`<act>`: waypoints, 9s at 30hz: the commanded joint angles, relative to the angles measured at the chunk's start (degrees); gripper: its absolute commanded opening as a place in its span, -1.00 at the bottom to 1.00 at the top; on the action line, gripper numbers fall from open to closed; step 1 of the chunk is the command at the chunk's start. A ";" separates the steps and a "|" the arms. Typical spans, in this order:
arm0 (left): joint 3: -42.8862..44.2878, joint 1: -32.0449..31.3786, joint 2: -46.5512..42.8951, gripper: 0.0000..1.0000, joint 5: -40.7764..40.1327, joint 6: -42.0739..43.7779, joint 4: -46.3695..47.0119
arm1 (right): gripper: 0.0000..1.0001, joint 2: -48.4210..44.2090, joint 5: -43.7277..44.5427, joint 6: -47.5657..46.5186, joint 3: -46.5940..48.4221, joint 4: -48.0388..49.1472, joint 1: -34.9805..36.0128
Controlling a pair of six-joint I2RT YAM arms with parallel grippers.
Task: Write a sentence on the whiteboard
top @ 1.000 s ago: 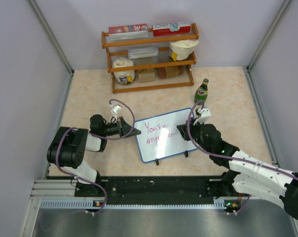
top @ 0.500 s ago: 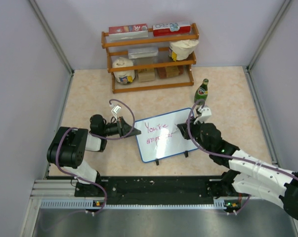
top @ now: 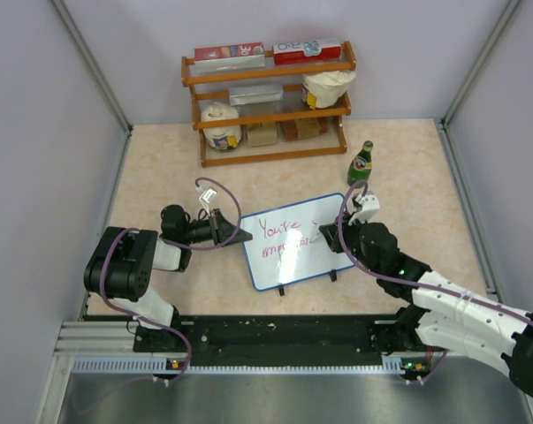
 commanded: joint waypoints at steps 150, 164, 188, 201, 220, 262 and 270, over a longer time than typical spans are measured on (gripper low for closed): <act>-0.19 0.88 1.12 -1.00 -2.80 2.60 3.32 | -1.00 -4.23 -11.00 0.23 -1.37 0.85 -13.77; -0.10 0.79 1.03 -1.00 -2.80 2.52 3.32 | -1.00 -5.28 -10.56 0.23 -3.04 -1.52 -13.77; -0.19 0.88 0.94 -1.00 -2.89 2.60 3.32 | -1.00 -4.94 -9.25 0.58 -1.64 -0.91 -13.77; -0.19 0.88 1.03 -1.00 -2.88 2.52 3.32 | -1.00 -3.70 -7.23 0.67 0.65 -0.03 -13.86; -0.19 0.88 1.03 -1.00 -2.80 2.60 3.41 | -1.00 -4.05 -6.78 0.32 0.30 -1.17 -13.77; -0.19 0.88 1.03 -1.00 -2.80 2.60 3.41 | -1.00 -5.82 -7.05 -0.30 2.23 -2.76 -13.86; -0.19 0.88 1.03 -1.00 -2.80 2.60 3.49 | -1.00 -4.41 -6.43 -0.65 1.62 -2.05 -13.77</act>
